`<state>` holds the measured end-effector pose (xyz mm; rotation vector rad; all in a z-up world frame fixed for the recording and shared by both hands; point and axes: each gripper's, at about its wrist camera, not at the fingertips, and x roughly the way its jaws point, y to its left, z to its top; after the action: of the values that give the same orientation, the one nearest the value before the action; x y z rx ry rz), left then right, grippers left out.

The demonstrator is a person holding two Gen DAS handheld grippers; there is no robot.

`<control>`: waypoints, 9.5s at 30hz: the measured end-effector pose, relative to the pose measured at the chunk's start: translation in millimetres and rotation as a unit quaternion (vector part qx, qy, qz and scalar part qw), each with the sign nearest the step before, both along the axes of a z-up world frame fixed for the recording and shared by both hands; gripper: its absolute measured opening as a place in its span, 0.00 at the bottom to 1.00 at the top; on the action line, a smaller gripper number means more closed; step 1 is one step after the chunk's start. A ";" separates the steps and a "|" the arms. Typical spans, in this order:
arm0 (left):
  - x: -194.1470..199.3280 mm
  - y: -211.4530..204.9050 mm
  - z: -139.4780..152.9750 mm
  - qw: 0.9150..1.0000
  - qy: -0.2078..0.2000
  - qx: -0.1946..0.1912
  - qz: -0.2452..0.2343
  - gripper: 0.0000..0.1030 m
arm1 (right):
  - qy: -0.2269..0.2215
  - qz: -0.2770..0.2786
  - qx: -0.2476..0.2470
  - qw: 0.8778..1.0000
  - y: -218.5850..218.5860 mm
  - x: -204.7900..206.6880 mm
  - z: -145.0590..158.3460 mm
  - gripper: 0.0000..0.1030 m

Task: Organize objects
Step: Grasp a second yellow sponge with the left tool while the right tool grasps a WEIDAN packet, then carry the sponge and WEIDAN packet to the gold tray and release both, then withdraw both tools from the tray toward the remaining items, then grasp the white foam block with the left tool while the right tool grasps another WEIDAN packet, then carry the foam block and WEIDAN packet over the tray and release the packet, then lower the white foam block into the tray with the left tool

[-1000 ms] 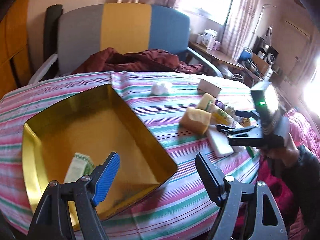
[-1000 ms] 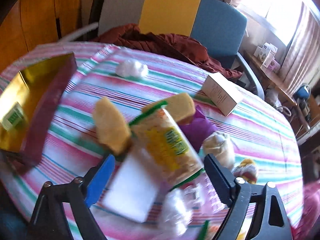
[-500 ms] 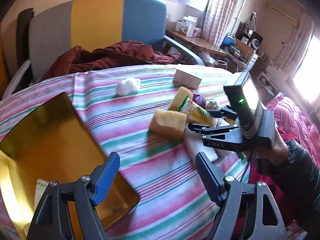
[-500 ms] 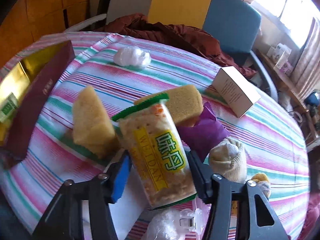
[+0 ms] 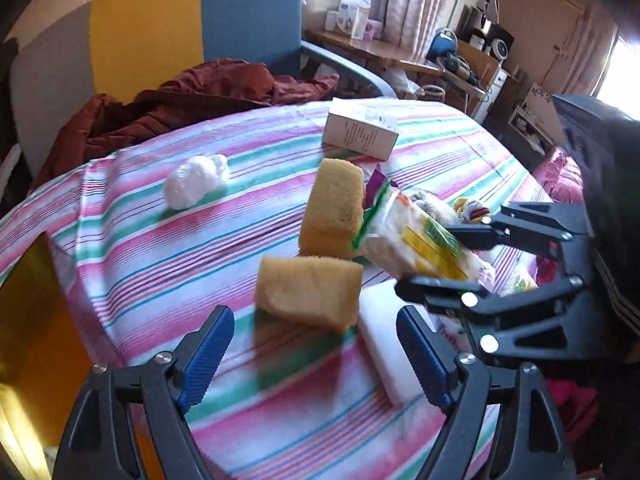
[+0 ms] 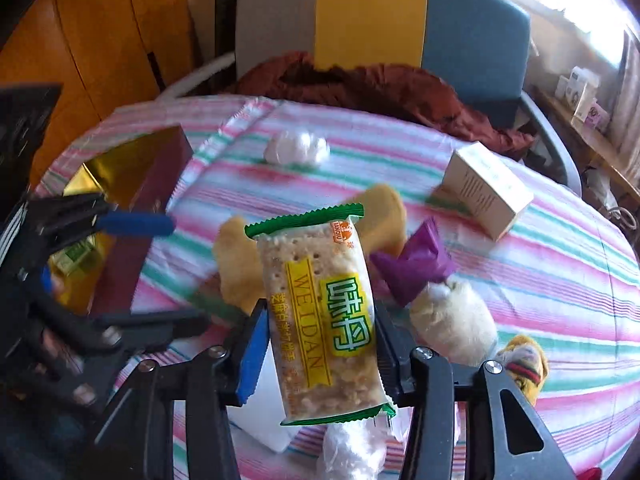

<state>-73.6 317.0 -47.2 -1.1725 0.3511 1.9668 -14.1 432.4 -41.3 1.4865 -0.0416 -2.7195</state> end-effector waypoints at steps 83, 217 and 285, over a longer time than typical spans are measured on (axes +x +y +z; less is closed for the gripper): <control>54.5 -319.8 53.7 0.931 0.080 0.051 0.353 0.68 | 0.051 0.095 -0.088 0.990 -240.8 9.5 28.0 0.95; 54.9 3.6 -53.1 0.999 -0.026 -0.016 0.018 0.63 | -0.084 -0.360 -0.074 0.926 120.9 119.4 -40.1 0.45; -42.2 -371.9 21.9 0.891 0.018 0.089 0.444 0.82 | -0.024 0.085 -0.113 0.990 -230.0 -28.5 -5.2 0.67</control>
<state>-115.8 -54.9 -25.3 -1.2937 -0.4398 2.7156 -42.6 202.5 -46.5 1.4209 -0.2067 -2.4515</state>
